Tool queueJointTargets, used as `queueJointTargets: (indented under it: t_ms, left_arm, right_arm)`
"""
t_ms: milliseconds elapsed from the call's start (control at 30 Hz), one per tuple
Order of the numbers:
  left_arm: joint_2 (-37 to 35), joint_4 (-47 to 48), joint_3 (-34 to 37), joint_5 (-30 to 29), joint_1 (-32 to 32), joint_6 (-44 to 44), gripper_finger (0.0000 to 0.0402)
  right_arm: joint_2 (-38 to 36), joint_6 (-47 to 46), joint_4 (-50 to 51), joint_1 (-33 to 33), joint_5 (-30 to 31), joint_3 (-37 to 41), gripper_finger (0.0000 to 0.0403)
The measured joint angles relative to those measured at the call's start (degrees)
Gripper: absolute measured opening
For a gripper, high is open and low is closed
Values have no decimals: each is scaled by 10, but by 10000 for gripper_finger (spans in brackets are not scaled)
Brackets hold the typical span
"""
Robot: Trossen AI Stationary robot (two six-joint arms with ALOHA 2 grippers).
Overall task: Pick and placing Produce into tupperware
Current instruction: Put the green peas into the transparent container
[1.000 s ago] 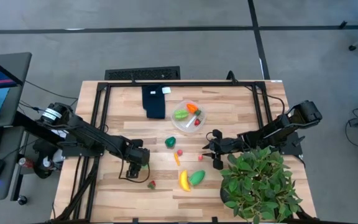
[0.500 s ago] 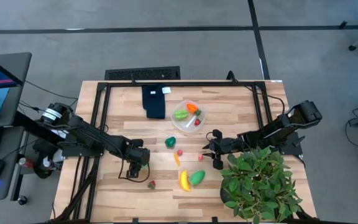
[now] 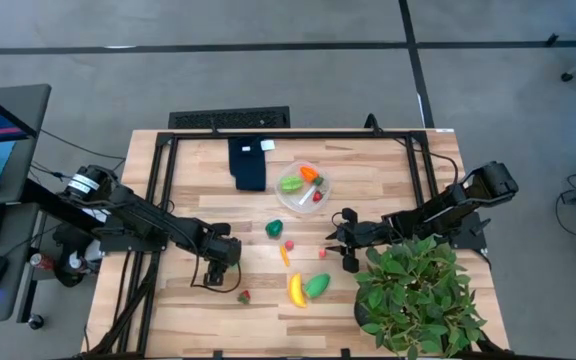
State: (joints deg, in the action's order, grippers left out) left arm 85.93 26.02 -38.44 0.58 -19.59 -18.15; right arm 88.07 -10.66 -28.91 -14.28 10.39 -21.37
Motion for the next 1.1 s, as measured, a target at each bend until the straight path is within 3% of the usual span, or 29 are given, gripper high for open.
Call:
queueJointTargets:
  t_ms: [633,1100]
  left_arm:
    - [3,7,-43,2,15,26,150]
    - [1,-31,-89,-103,51,137,149]
  right_arm:
    - [0,0,0,0,0,0,134]
    - [0,0,1,0,0,0,134]
